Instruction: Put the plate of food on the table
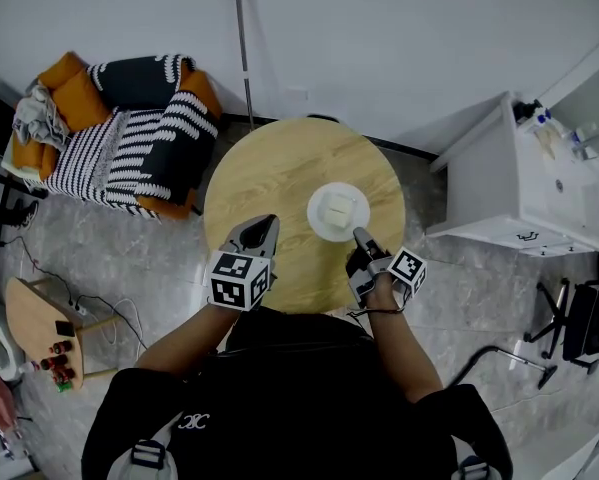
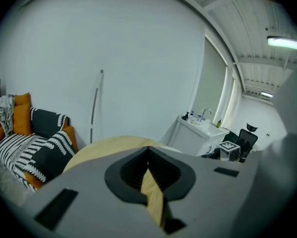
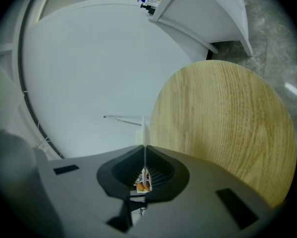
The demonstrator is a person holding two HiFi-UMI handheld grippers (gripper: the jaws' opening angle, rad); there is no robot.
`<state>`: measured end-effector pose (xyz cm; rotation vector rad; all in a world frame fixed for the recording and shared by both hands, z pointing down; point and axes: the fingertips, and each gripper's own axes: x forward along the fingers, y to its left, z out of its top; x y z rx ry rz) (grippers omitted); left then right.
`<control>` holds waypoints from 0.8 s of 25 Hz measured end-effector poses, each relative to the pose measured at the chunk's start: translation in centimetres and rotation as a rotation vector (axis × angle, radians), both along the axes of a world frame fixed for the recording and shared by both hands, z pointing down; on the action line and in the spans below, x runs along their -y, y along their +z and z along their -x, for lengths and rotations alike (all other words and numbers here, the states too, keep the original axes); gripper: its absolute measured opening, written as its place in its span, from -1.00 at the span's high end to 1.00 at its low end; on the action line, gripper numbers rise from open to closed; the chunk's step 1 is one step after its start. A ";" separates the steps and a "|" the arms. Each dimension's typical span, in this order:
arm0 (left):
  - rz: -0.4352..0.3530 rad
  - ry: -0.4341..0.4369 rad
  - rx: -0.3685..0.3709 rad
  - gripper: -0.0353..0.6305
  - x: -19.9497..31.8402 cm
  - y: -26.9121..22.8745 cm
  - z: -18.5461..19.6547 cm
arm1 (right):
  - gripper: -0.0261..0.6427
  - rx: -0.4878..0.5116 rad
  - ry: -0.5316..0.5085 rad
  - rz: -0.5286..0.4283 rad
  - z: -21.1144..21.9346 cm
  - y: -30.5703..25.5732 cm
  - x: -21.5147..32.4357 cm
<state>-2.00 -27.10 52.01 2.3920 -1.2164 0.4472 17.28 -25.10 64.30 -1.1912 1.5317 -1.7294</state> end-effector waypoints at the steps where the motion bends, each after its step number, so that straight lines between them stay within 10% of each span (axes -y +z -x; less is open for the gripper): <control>1: -0.002 -0.001 -0.001 0.87 0.0 0.0 0.2 | 0.87 0.000 0.000 0.008 0.1 0.3 -0.2; 20: -0.028 -0.033 0.005 0.88 -0.6 -0.8 3.3 | 0.86 -0.003 0.008 -0.023 -0.2 4.9 -1.6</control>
